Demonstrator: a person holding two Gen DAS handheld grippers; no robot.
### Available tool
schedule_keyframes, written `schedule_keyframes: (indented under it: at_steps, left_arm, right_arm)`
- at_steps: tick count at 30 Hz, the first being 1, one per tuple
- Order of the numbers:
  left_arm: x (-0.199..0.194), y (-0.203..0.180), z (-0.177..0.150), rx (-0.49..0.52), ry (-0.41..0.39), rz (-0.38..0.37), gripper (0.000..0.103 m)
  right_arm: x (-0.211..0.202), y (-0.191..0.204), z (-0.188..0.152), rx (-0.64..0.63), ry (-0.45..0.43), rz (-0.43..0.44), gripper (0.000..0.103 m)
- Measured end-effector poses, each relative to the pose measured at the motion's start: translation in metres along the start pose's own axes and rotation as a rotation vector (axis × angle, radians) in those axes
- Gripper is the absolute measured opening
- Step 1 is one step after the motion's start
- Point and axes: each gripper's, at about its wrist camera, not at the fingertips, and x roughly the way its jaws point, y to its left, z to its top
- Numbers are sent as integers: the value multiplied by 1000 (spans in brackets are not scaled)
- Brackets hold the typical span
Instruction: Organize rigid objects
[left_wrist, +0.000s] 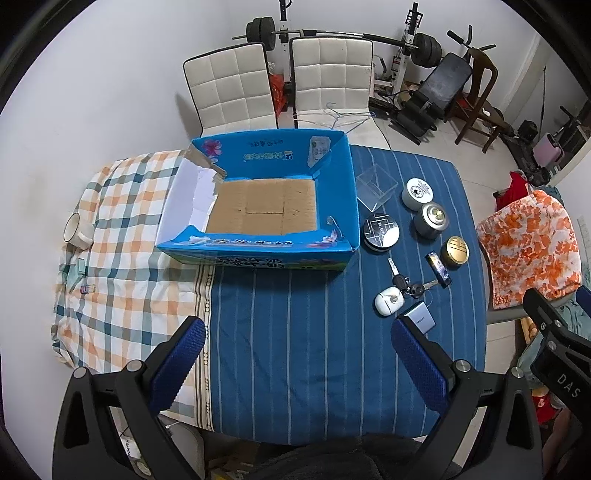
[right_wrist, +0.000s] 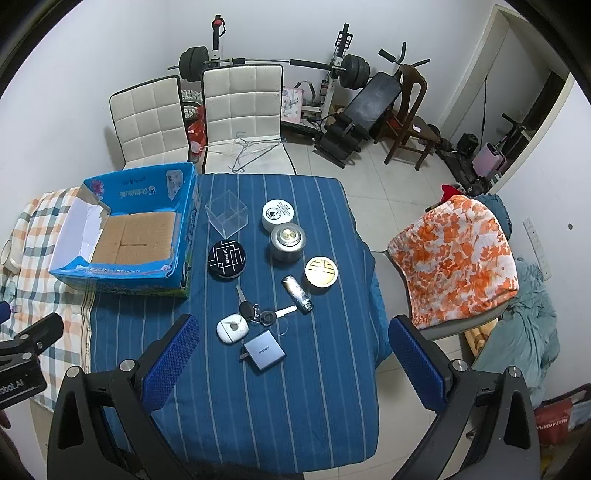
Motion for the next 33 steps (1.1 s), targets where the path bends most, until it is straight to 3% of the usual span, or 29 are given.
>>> schedule_keyframes:
  at_steps: [22,33]
  left_arm:
    - [-9,7,6,-8,-14,12,103]
    - [-3,-10,15,13,-8,-4,103]
  right_arm:
    - [-7,10,3,-14,-14,8,103]
    - [-1,6,4,3,5,32,103]
